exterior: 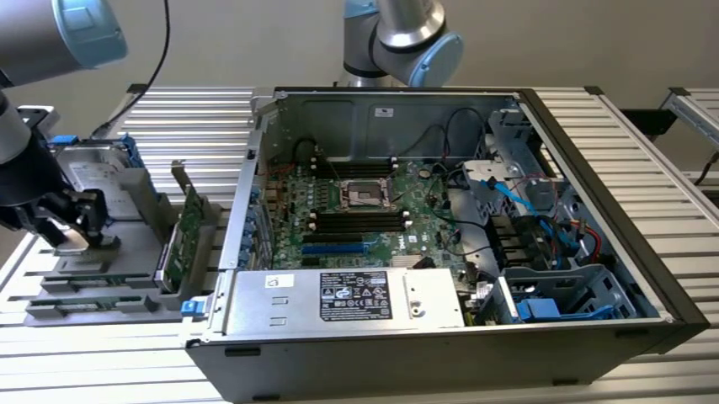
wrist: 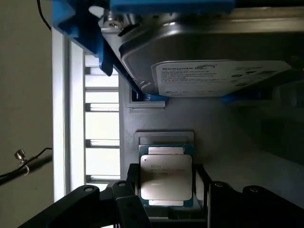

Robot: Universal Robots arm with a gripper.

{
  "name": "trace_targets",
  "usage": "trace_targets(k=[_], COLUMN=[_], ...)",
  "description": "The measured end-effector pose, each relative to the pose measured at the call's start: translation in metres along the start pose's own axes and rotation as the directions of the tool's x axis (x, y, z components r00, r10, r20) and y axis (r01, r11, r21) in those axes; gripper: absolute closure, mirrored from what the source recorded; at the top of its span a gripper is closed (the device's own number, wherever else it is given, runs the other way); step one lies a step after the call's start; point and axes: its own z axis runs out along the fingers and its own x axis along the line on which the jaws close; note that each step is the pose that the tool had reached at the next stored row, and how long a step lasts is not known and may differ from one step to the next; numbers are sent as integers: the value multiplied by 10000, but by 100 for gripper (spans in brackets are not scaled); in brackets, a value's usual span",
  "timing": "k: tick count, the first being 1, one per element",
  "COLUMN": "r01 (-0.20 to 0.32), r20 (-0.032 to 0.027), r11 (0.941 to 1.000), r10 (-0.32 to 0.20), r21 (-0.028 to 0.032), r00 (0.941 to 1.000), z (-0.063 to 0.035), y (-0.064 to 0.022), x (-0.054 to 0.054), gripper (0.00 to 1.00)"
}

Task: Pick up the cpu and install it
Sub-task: 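Pick up the cpu and move it towards the insertion slot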

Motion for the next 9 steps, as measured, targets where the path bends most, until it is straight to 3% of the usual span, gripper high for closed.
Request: trace_targets(k=[9], r01=[-1], r20=[-1], r11=[10000], r10=[1], r21=[0], r00=[10000], z=[-297], y=[16], x=[12], gripper=[45])
